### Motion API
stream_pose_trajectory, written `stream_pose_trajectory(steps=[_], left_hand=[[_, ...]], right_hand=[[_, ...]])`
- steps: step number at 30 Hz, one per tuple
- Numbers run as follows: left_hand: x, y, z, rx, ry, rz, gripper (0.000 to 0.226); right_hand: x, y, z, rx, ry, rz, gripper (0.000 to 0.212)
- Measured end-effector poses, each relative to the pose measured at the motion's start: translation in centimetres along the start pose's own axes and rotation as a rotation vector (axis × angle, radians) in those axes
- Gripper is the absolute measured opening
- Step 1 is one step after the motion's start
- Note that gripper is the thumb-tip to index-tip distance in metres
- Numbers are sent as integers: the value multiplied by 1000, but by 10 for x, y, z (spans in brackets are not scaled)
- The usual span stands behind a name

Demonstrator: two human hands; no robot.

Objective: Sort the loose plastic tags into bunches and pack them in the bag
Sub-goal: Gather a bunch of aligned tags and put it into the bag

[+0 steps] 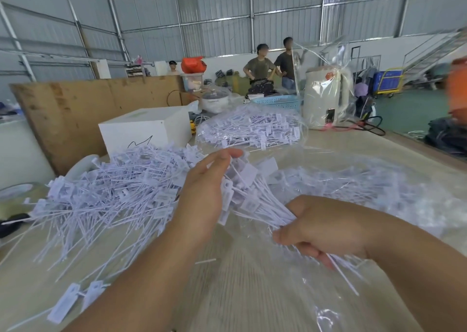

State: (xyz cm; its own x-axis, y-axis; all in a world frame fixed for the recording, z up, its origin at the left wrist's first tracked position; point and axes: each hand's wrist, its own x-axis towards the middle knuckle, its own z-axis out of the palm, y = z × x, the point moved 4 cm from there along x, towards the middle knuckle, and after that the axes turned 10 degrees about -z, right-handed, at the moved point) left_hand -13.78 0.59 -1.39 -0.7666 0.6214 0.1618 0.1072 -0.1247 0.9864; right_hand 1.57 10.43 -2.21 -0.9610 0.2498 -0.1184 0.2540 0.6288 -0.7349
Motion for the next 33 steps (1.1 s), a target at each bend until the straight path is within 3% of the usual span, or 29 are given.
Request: stream_pose_trajectory(steps=[6, 10, 15, 20, 22, 24, 25, 26, 27, 28, 29, 33], left_hand=[[-7, 0, 16, -4, -116, 43, 33], [-3, -9, 21, -155, -204, -57, 79], [-15, -37, 37, 587, -355, 27, 78], [-14, -29, 37, 1104, -42, 128, 114], [-11, -22, 27, 1124, 15, 68, 96], [-9, -28, 11, 967, -33, -47, 38], [-14, -27, 2, 994, -89, 22, 9], [-9, -37, -7, 904, -95, -67, 15], [-11, -36, -8, 912, -138, -142, 54], [-2, -40, -10, 863, -155, -150, 53], [1, -28, -10, 739, -17, -74, 15], [18, -14, -16, 467, 98, -49, 33]], right_hand=[[3, 1, -11, 33, 191, -54, 35], [1, 2, -28, 108, 276, -77, 37], [-2, 9, -38, 160, 360, -65, 31], [0, 13, -41, 174, 409, -69, 30], [-3, 10, -44, 248, 360, -154, 33], [-5, 5, -37, 303, 164, -252, 42], [-5, 4, -30, 304, 34, -274, 45], [-6, 3, -24, 299, -86, -272, 43], [-6, 4, -19, 297, -172, -256, 38], [-6, 6, -16, 305, -220, -239, 34], [-6, 8, -17, 315, -245, -224, 32], [-11, 17, -23, 236, -301, -149, 21]])
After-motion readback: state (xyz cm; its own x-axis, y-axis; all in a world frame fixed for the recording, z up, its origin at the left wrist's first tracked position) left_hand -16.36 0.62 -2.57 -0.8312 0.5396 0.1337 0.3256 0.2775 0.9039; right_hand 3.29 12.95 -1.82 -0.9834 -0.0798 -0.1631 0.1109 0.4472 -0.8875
